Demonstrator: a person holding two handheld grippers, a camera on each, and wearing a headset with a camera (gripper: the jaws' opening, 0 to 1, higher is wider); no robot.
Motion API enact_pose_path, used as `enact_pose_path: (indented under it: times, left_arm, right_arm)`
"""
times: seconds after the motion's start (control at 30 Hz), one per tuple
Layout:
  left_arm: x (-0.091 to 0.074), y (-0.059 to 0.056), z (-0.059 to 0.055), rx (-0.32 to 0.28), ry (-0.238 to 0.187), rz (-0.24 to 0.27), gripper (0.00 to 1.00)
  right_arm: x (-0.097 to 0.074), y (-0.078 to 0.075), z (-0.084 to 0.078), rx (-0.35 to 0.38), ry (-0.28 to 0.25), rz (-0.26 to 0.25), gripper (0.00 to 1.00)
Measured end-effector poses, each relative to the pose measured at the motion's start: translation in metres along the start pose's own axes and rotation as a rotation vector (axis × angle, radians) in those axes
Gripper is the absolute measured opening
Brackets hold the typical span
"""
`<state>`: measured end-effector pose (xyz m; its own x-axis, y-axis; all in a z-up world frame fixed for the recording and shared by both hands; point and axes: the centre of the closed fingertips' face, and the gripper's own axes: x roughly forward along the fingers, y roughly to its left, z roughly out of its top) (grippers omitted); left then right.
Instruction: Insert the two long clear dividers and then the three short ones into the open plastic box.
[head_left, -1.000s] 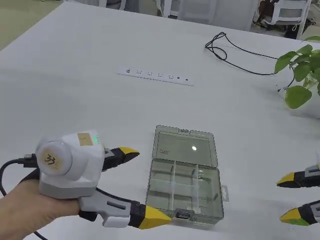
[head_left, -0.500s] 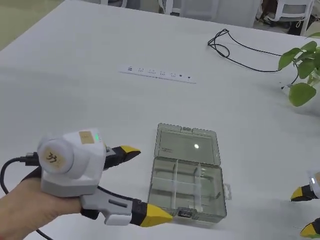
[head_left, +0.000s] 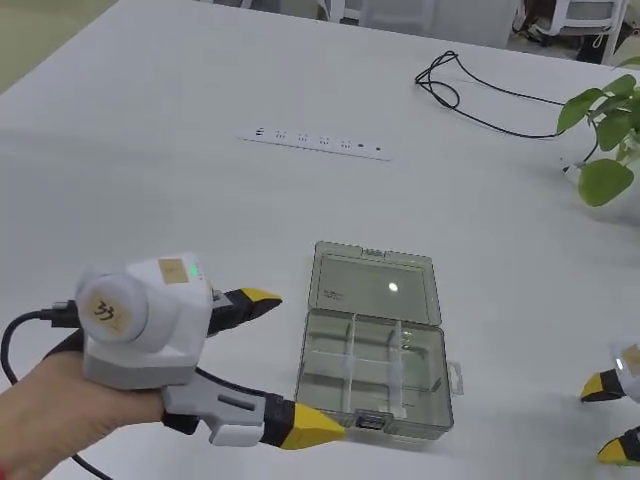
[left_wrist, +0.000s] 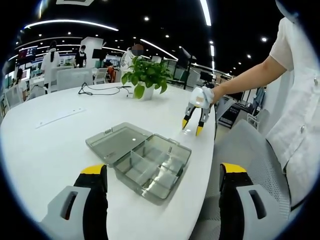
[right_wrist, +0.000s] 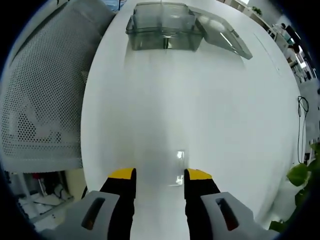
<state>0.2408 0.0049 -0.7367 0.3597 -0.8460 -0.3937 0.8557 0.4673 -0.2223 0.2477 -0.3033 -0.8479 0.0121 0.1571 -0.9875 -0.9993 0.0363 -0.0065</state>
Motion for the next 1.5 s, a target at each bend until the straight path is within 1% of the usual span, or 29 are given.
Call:
enact_pose_path:
  times: [0.07,0.23,0.33,0.43,0.53,0.63,0.77,0.87,0.9,0.93,1.03,1.13,1.17,1.27,1.37,1.43,1.47,1.5]
  left_arm:
    - [0.000,-0.001,0.000,0.002,0.003,-0.002,0.95]
    - [0.000,0.000,-0.001,0.003,0.006,-0.004,0.95]
    - [-0.001,0.000,-0.003,0.013,0.015,-0.003,0.95]
    - [-0.002,0.001,-0.003,0.010,0.013,-0.002,0.95]
    - [-0.003,0.002,-0.003,0.011,0.012,-0.002,0.95]
    - [-0.003,0.002,-0.001,0.012,0.011,-0.002,0.95]
    - [-0.004,0.003,0.001,0.007,0.008,-0.001,0.93]
    - [-0.003,0.003,0.005,0.008,0.009,-0.004,0.93]
    - [-0.003,0.004,0.008,0.001,0.006,-0.002,0.93]
    - [-0.003,0.005,0.010,-0.003,0.001,0.000,0.92]
    - [-0.002,0.006,0.019,-0.016,-0.014,0.005,0.91]
    - [0.001,0.004,0.028,-0.045,-0.025,0.001,0.87]
    - [0.002,0.004,0.030,-0.046,-0.032,-0.001,0.86]
    - [0.006,0.001,0.038,-0.079,-0.049,-0.008,0.85]
    - [0.011,-0.002,0.041,-0.108,-0.043,-0.014,0.82]
    - [0.014,-0.005,0.045,-0.109,-0.047,-0.020,0.80]
    - [0.016,-0.006,0.045,-0.126,-0.040,-0.021,0.77]
    - [0.019,-0.012,0.046,-0.162,-0.032,-0.039,0.74]
  right_arm:
    - [-0.001,0.001,-0.001,-0.003,0.004,-0.001,0.33]
    - [-0.001,0.001,0.000,-0.002,0.009,-0.006,0.33]
    - [-0.001,0.001,0.000,-0.009,0.017,-0.013,0.33]
    - [-0.001,0.002,0.000,-0.014,0.021,-0.018,0.33]
    - [-0.002,-0.001,-0.002,-0.012,0.016,-0.024,0.33]
    - [-0.007,-0.007,0.004,0.005,-0.013,-0.045,0.33]
    - [-0.016,-0.007,0.019,0.025,-0.052,-0.071,0.33]
    - [-0.025,-0.008,0.040,0.035,-0.101,-0.104,0.33]
    - [-0.030,-0.009,0.049,0.040,-0.131,-0.115,0.33]
    - [-0.032,-0.008,0.056,0.045,-0.145,-0.120,0.33]
    - [-0.041,-0.009,0.071,0.034,-0.163,-0.144,0.33]
    - [-0.051,-0.009,0.091,0.028,-0.204,-0.166,0.33]
    - [-0.054,-0.010,0.096,0.027,-0.213,-0.171,0.33]
    - [-0.061,-0.010,0.111,0.019,-0.236,-0.186,0.33]
    - [-0.069,-0.011,0.127,0.006,-0.263,-0.203,0.33]
    - [-0.072,-0.011,0.133,0.004,-0.275,-0.209,0.33]
    - [-0.073,-0.013,0.137,-0.001,-0.286,-0.216,0.33]
    - [-0.075,-0.015,0.141,-0.006,-0.295,-0.221,0.33]
